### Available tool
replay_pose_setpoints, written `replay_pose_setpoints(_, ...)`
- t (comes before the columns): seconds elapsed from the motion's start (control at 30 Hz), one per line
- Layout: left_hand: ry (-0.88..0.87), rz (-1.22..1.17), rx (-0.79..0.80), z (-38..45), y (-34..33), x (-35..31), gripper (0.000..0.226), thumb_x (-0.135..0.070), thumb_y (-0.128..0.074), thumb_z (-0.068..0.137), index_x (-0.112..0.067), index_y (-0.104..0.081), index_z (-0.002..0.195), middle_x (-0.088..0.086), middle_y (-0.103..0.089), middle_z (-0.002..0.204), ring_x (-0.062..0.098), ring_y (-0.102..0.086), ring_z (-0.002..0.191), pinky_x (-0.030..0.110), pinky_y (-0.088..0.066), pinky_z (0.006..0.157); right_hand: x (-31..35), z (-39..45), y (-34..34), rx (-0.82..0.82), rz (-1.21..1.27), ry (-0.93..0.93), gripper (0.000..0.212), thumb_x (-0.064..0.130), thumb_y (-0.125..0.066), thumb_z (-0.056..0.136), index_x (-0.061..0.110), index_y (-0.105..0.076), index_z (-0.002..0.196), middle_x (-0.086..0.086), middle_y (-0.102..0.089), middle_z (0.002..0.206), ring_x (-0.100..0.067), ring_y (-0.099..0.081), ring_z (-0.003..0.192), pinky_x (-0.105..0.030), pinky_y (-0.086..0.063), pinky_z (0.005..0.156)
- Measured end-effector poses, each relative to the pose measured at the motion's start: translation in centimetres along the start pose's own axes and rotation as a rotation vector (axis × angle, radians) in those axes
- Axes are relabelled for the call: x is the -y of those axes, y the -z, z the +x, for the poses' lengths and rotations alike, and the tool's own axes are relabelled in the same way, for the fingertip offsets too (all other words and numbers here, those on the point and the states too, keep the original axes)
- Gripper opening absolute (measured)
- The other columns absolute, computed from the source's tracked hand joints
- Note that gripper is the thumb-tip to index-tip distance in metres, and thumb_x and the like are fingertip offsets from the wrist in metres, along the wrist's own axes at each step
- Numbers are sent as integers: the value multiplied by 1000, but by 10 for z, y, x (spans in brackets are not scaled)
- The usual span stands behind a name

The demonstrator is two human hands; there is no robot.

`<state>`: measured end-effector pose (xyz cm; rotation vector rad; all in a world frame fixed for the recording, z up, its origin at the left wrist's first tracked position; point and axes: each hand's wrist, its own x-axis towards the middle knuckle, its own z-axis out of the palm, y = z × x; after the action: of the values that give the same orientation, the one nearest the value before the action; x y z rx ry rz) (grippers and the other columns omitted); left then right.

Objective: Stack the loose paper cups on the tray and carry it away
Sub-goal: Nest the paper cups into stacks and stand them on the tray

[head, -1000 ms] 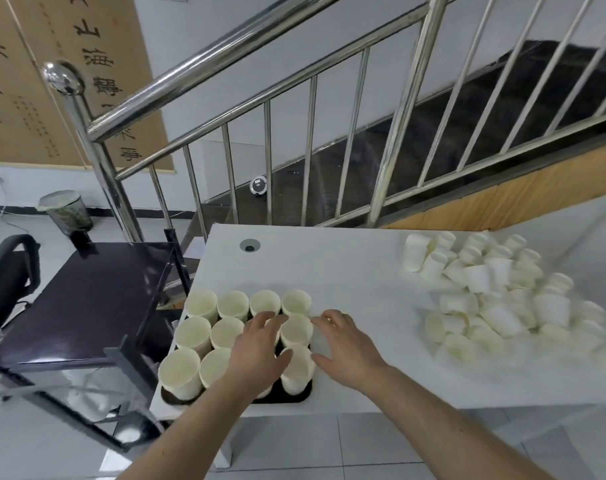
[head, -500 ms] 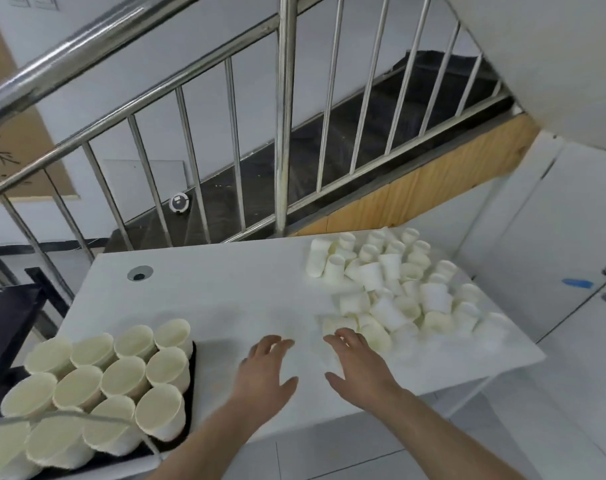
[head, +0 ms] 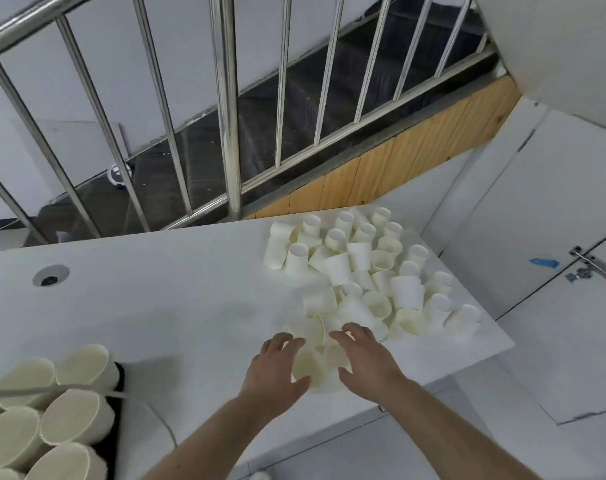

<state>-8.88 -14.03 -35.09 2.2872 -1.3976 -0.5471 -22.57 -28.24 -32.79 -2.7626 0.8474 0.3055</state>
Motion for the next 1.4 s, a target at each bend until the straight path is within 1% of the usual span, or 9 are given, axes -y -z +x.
replay_pose_setpoints(0.2, 8, 64, 108, 16, -17, -6, 70, -46, -61, 82, -29, -30, 142, -7, -30, 144, 16, -30, 133, 31, -41, 100, -16, 19, -7, 73, -31, 25, 68, 26, -60, 90, 24, -27, 149, -3, -18, 154, -24, -20, 141, -34, -45, 99)
replay_pose_setpoints(0.33, 48, 96, 136, 20, -26, -14, 70, -42, -62, 81, -29, -30, 142, -5, -31, 144, 18, -31, 131, 32, -43, 97, -21, 27, -14, 100, -42, 81, 67, 24, -62, 89, 26, -29, 147, -3, -20, 153, -26, -22, 139, -36, -45, 100)
replay_pose_setpoints(0.47, 91, 112, 128, 20, -36, -18, 68, -37, -61, 82, -28, -30, 142, -6, -32, 142, 18, -34, 128, 30, -44, 95, -22, 29, -19, 111, -29, 121, 65, 20, -62, 89, 25, -32, 146, -3, -24, 149, -26, -26, 136, -36, -46, 99)
replay_pose_setpoints(0.6, 111, 115, 129, 19, -42, -18, 69, -36, -62, 82, -28, -30, 142, -5, -32, 139, 18, -37, 125, 30, -45, 94, -26, 28, -25, 112, -2, 134, 64, 19, -64, 88, 23, -34, 144, -2, -29, 145, -26, -31, 131, -34, -48, 95)
replay_pose_setpoints(0.67, 117, 114, 131, 18, -43, -19, 69, -36, -63, 81, -28, -29, 141, -4, -32, 139, 18, -38, 124, 30, -45, 94, -27, 27, -27, 104, 18, 128, 65, 21, -66, 87, 23, -34, 144, -3, -28, 144, -26, -31, 130, -34, -49, 94)
replay_pose_setpoints(0.8, 130, 117, 130, 17, -43, -18, 68, -36, -62, 80, -29, -30, 140, -4, -33, 137, 18, -39, 122, 30, -46, 93, -27, 28, -26, 41, 11, 125, 59, 30, -66, 86, 25, -39, 139, -5, -24, 143, -26, -30, 129, -33, -50, 93)
replay_pose_setpoints(0.97, 148, 115, 101, 19, -40, -17, 70, -34, -62, 80, -30, -29, 141, -4, -33, 137, 18, -40, 122, 30, -46, 92, -25, 33, -25, 41, -13, 143, 61, 30, -64, 88, 25, -36, 142, -4, -19, 149, -28, -22, 137, -35, -50, 94)
replay_pose_setpoints(1.17, 150, 105, 88, 21, -40, -17, 69, -34, -61, 80, -30, -29, 141, -5, -33, 137, 17, -40, 122, 29, -45, 91, -27, 34, -26, 76, -17, 146, 62, 25, -63, 89, 24, -34, 143, -4, -27, 143, -27, -31, 130, -33, -50, 92)
replay_pose_setpoints(1.4, 145, 105, 84, 22, -41, -20, 69, -35, -62, 81, -29, -28, 142, -4, -34, 137, 18, -42, 121, 29, -46, 91, -30, 33, -32, 101, -8, 142, 69, 24, -64, 85, 24, -31, 145, -4, -28, 138, -25, -34, 126, -33, -51, 90)
